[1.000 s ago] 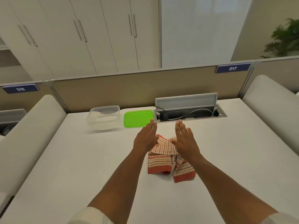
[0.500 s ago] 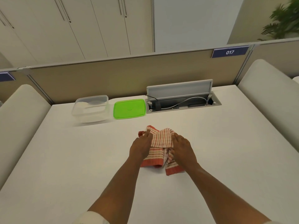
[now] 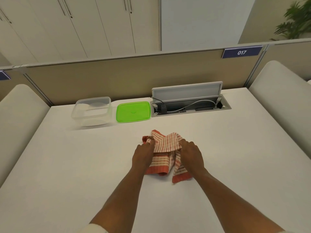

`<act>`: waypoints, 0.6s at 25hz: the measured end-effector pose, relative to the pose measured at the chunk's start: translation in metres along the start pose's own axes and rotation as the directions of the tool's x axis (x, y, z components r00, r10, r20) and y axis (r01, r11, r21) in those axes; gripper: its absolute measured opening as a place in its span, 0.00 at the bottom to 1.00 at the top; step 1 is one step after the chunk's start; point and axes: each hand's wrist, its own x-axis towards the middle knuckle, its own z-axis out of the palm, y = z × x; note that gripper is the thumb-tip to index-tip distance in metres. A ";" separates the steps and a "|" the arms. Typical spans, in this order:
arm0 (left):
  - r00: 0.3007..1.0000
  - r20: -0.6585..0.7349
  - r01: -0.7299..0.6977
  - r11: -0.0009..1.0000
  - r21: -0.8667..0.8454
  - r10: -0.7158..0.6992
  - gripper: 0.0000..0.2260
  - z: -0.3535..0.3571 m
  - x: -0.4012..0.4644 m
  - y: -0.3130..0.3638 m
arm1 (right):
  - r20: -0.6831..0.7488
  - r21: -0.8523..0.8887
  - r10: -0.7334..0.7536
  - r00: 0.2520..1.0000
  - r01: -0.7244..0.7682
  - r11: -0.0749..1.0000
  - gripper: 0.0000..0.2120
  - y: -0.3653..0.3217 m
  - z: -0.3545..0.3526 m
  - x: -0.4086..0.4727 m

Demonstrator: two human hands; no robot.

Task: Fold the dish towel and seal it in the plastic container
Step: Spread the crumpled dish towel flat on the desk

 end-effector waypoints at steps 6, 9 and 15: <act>0.993 -0.109 0.027 0.987 -0.156 -0.045 0.14 -0.018 0.011 -0.003 | -0.030 0.169 0.193 0.981 -0.185 0.968 0.08 0.003 -0.014 0.016; 0.977 -0.160 0.090 0.956 -0.278 -0.138 0.11 -0.031 0.015 -0.006 | 0.067 0.134 0.213 0.975 -0.220 0.966 0.07 0.011 -0.016 0.016; 0.986 -0.164 -0.038 0.995 -0.096 0.022 0.12 -0.048 0.009 -0.021 | 0.355 -0.024 0.364 0.861 -0.381 0.924 0.09 0.027 -0.011 -0.010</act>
